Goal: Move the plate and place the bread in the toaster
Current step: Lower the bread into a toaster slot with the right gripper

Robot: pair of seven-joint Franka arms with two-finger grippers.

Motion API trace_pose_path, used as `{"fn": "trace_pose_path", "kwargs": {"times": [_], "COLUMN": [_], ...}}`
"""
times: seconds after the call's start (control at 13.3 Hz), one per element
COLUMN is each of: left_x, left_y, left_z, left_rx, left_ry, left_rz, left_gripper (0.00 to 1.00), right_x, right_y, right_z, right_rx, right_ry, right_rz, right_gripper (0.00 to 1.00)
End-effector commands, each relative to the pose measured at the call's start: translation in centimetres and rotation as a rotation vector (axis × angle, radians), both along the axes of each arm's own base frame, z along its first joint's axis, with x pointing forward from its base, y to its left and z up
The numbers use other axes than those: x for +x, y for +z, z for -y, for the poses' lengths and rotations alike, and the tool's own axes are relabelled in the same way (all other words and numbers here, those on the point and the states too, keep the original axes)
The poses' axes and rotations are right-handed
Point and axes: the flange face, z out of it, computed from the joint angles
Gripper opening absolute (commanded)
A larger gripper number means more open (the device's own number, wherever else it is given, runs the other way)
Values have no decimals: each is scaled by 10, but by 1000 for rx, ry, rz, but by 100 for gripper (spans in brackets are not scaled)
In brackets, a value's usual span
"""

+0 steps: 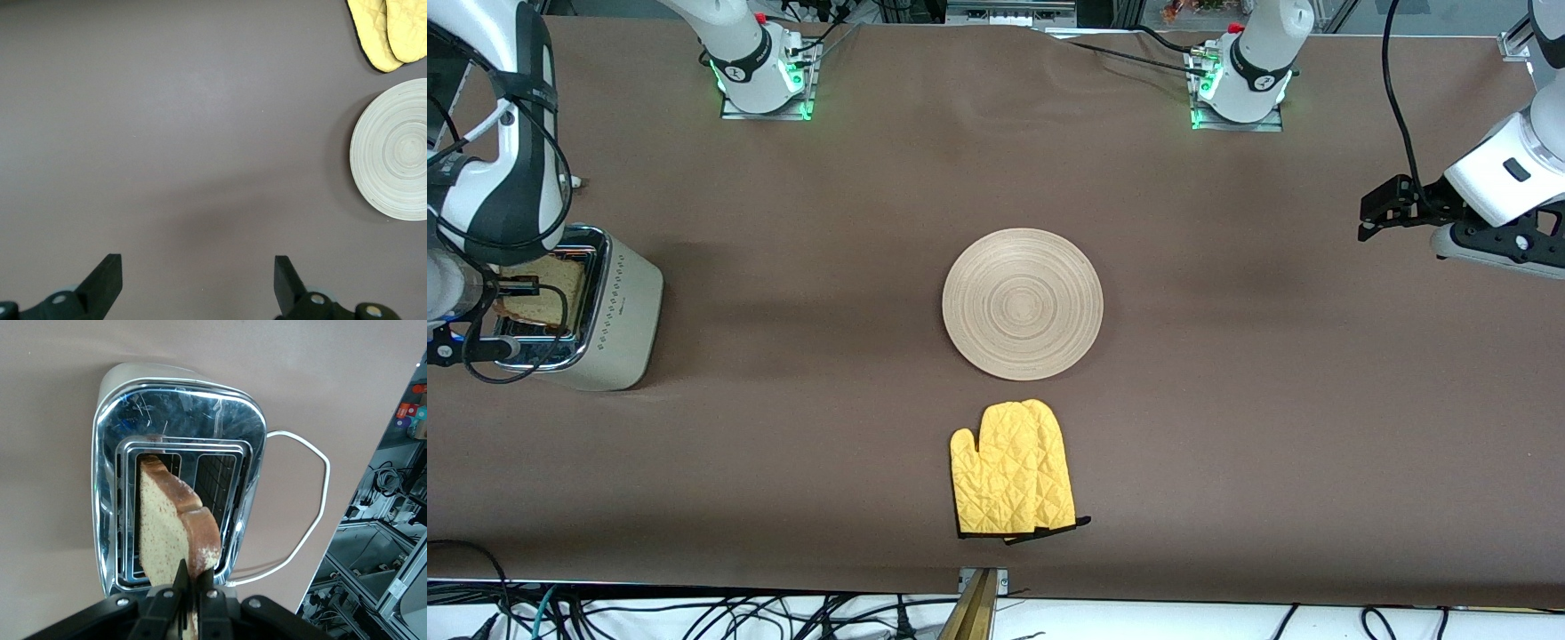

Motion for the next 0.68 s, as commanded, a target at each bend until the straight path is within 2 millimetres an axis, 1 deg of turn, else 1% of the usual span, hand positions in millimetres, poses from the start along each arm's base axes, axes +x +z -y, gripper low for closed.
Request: {"fn": "trace_pose_path", "kwargs": {"times": [0.0, 0.08, 0.15, 0.23, 0.38, 0.53, 0.6], "left_x": [3, 3, 3, 3, 3, 3, 3], "left_y": [7, 7, 7, 6, 6, 7, 6], "left_z": [1, 1, 1, 1, 1, 1, 1], "left_rx": [22, 22, 22, 22, 23, 22, 23], "left_ry": [4, 4, 5, 4, 5, 5, 5], "left_rz": [5, 5, 5, 3, 3, 5, 3], "left_gripper": [100, 100, 100, 100, 100, 100, 100], "right_x": [6, 5, 6, 6, 7, 1, -4], "right_y": [3, 2, 2, 3, 16, 50, 69], "right_z": [0, -1, -3, -7, -24, -38, -56], "right_rx": [35, 44, 60, 82, 141, 246, 307], "right_ry": [-2, 0, -2, -3, 4, 22, 52], "right_rz": [12, 11, 15, 21, 48, 110, 136], "right_gripper": [25, 65, 96, 100, 100, 100, 100]}}
